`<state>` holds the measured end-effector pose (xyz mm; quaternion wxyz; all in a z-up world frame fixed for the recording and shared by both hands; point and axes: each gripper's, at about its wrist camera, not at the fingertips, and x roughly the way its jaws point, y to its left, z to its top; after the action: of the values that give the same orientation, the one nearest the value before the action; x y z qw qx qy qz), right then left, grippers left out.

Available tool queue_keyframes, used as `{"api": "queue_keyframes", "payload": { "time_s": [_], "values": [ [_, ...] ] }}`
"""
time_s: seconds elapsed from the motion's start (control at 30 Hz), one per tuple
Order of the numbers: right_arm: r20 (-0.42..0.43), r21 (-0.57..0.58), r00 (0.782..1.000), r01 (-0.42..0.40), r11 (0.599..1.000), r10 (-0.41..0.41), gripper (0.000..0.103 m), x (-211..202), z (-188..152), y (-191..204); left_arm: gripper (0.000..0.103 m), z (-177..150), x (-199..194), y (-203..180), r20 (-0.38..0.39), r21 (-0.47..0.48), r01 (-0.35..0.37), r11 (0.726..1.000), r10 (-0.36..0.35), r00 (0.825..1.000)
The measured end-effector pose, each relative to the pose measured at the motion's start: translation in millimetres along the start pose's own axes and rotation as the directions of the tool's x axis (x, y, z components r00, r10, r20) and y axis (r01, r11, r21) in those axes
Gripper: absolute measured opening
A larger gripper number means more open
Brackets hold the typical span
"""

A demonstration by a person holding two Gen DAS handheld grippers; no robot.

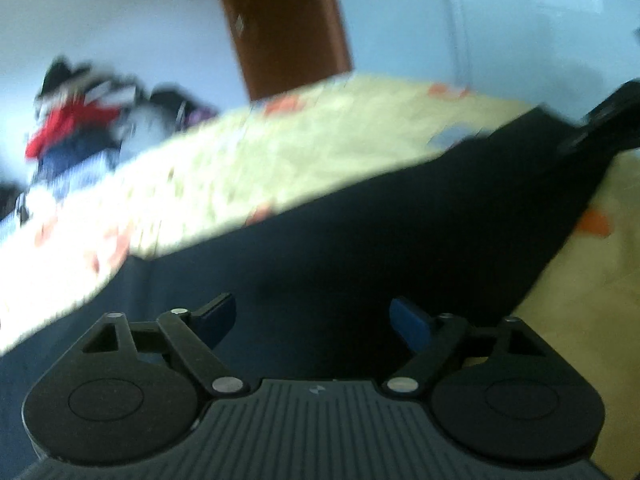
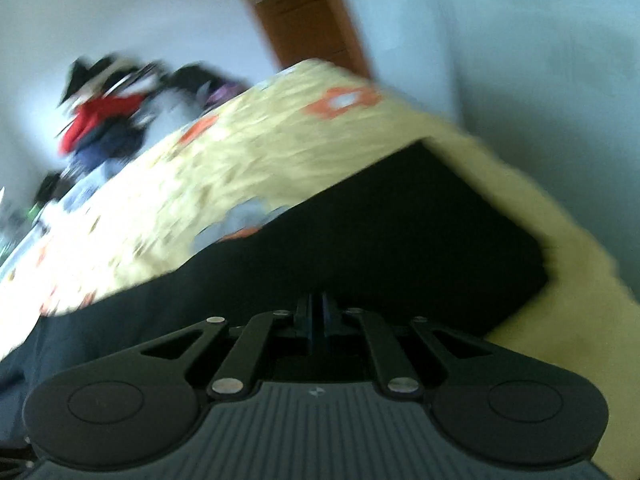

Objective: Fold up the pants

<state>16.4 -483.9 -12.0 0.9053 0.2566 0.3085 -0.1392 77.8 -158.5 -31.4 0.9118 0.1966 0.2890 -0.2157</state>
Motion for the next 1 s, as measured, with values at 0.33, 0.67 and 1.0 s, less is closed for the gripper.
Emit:
{"api": "queue_keyframes", "payload": {
  "time_s": [0.33, 0.67, 1.0],
  "values": [
    [0.048, 0.059, 0.999, -0.010, 0.998, 0.007, 0.010, -34, -19, -21, 0.090, -9, -30, 2, 0.135, 0.056, -0.104, 0.993, 0.096, 0.986],
    [0.073, 0.445, 0.993, -0.114, 0.889, 0.090, 0.010, -53, -39, -91, 0.091, -40, -47, 73, 0.100, -0.234, -0.253, 0.939, 0.282, 0.954],
    [0.121, 0.581, 0.981, -0.195, 0.790, 0.153, 0.010, -40, -49, -100, 0.093, -59, -60, 75, 0.128, -0.237, -0.306, 0.922, 0.342, 0.931]
  ]
}}
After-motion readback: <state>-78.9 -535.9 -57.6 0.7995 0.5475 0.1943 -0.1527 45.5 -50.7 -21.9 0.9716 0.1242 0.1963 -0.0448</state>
